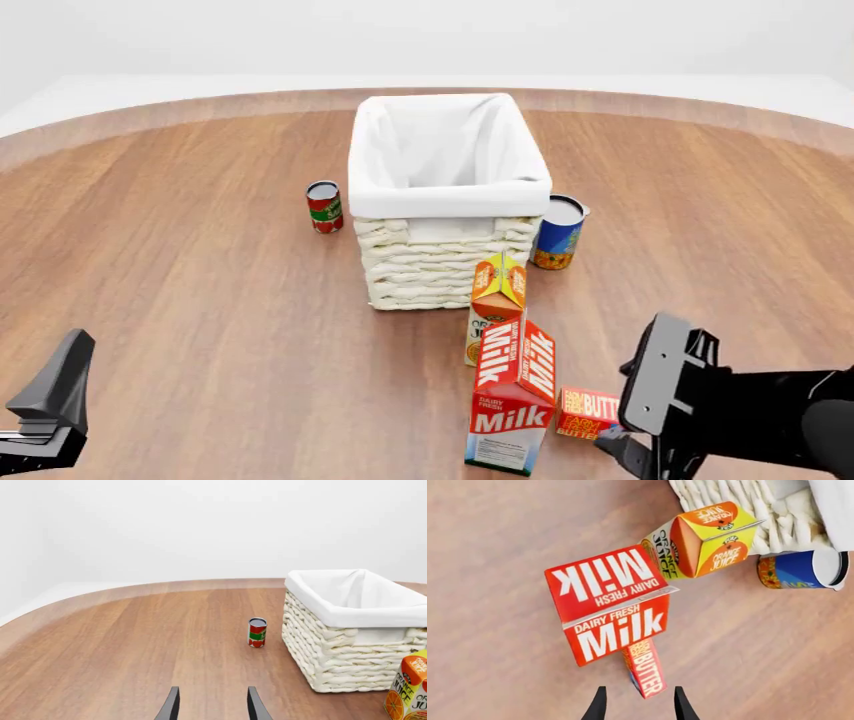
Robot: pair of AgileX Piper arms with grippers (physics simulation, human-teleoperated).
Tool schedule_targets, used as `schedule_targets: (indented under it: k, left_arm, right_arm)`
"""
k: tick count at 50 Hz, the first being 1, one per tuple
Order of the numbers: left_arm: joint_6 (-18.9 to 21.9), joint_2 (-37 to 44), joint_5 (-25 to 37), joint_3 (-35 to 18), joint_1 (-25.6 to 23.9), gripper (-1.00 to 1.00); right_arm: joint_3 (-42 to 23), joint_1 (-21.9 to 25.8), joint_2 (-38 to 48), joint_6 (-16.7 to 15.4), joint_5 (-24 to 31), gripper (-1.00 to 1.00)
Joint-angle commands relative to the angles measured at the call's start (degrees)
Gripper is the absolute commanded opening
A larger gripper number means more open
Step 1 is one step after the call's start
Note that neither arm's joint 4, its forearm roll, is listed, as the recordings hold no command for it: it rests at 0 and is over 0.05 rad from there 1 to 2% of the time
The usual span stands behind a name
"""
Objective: Pick up the butter and put it in the basket.
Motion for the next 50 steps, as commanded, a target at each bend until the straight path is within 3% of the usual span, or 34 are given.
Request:
schedule_targets:
  k: [1,16,21,37,50]
  left_arm:
    - [0.0,0.0,0.0,0.0,0.0,1.00]
    - [0.0,0.0,0.0,0.0,0.0,1.00]
    - [0.0,0.0,0.0,0.0,0.0,1.00]
    - [0.0,0.0,0.0,0.0,0.0,1.00]
    - [0.0,0.0,0.0,0.0,0.0,1.00]
  right_arm:
    - [2.1,0.5,1.4,1.5,-3.6,1.00]
    - [3.1,0.3,2.7,2.6,-6.8,1.00]
    - [1.6,-2.4,3.2,0.6,-5.9,1.00]
    - [1.8,-5.1,5.6,-0.5,-9.7,1.00]
    - [4.9,-3.0,8.6,1.9,-15.6,1.00]
